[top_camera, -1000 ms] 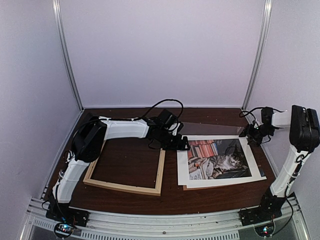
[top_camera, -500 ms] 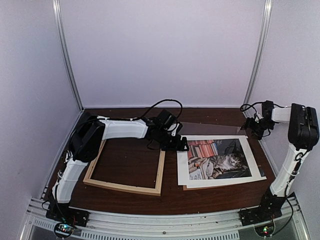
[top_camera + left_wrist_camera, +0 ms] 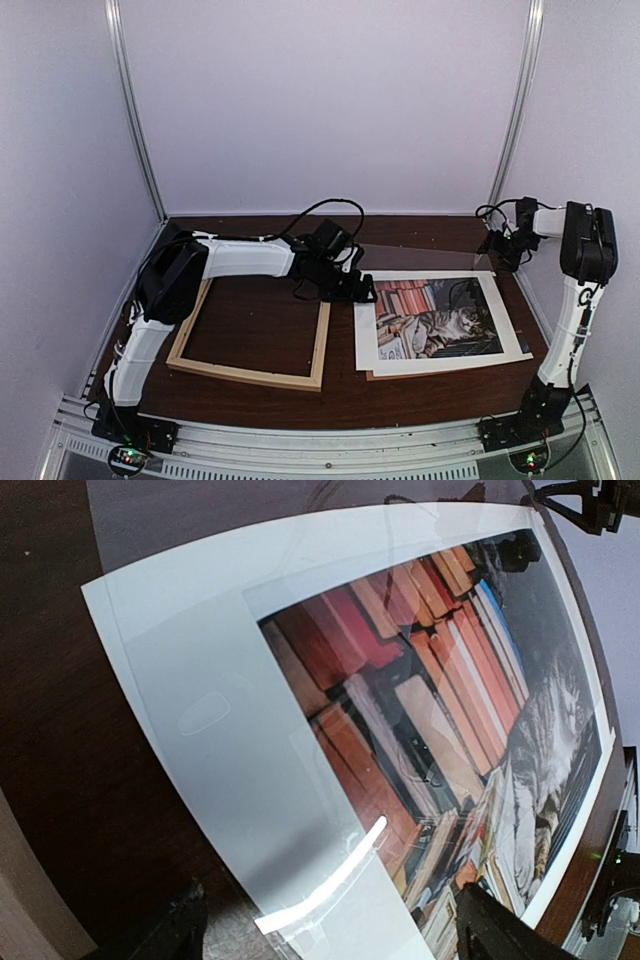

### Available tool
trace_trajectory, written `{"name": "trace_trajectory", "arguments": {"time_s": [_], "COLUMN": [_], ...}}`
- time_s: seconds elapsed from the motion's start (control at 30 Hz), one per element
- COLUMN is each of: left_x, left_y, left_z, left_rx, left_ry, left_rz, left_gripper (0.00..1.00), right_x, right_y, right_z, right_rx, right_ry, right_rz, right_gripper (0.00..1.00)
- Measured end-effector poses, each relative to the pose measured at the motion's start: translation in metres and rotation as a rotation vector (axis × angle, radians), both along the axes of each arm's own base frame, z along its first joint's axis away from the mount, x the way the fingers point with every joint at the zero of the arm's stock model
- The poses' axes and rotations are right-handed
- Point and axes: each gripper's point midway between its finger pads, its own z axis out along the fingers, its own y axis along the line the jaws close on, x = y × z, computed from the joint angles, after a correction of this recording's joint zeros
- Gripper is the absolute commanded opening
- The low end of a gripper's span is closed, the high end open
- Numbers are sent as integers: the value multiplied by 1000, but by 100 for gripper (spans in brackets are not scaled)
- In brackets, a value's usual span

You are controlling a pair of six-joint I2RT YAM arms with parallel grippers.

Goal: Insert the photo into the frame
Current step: Pick up the glass panel from the mat board.

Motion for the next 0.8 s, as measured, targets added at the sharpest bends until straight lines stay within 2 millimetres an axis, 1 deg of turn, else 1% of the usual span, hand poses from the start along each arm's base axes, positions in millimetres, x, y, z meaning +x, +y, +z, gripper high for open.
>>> {"name": "trace_trajectory", "arguments": {"time_s": [0.07, 0.27, 0.5, 0.8], "left_x": [0, 0, -1, -2], "left_y": [0, 0, 0, 2], "left_z": [0, 0, 0, 1], "left_rx": [-1, 0, -1, 0], "left_ry": [0, 0, 0, 0], "left_rz": [0, 0, -1, -1], "left_gripper": [87, 87, 87, 87], "right_x": [1, 2, -3, -8], "right_y": [0, 2, 9, 13], "right_z": [-2, -1, -4, -5], "right_rx": [-1, 6, 30, 28], "right_ry": [3, 3, 19, 21], "right_rz": [5, 11, 30, 66], "right_gripper": [83, 82, 81, 81]}}
